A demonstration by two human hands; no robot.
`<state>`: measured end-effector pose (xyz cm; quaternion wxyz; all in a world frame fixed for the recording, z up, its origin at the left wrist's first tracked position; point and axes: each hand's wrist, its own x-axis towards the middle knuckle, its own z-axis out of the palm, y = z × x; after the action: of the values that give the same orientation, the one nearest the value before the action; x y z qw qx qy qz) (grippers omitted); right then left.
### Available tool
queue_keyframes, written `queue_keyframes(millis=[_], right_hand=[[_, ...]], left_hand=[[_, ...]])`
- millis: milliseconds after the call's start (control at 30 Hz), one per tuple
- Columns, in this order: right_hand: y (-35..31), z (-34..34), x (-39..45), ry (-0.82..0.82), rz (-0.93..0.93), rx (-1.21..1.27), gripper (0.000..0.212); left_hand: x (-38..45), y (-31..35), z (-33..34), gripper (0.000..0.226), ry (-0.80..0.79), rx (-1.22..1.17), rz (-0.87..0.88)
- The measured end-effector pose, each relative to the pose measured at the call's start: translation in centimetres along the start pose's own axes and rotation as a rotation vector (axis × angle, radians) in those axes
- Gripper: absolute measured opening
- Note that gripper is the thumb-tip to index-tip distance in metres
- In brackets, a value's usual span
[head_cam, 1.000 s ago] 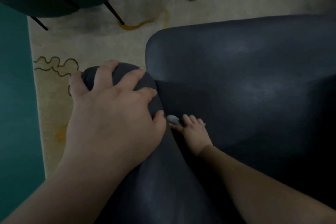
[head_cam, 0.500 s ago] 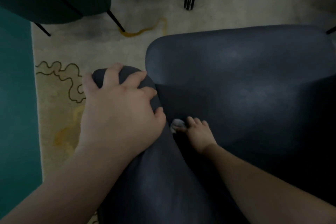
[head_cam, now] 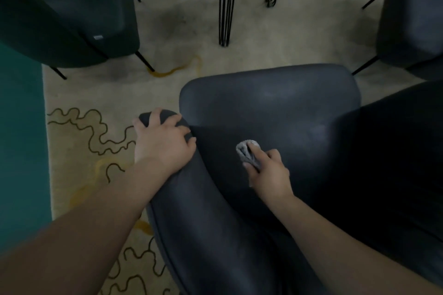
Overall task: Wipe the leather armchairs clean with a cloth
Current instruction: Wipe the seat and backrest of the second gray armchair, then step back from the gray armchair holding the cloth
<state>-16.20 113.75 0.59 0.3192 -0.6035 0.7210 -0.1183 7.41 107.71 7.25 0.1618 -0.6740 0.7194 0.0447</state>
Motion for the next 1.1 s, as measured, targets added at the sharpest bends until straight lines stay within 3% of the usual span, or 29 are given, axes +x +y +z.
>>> queue_keyframes(millis=[200, 600, 1100], right_hand=[[-1.6, -5.2, -2.4, 0.056, -0.002, 0.085, 0.051], [-8.0, -8.6, -6.5, 0.164, 0.026, 0.047, 0.045], [-21.5, -4.2, -9.9, 0.227, -0.019, 0.018, 0.041]], left_hand=[[-1.4, -0.7, -2.0, 0.059, -0.076, 0.123, 0.075], [-7.3, -5.4, -5.4, 0.061, -0.011, -0.054, 0.113], [-13.0, -23.4, -8.4, 0.062, 0.085, 0.009, 0.134]])
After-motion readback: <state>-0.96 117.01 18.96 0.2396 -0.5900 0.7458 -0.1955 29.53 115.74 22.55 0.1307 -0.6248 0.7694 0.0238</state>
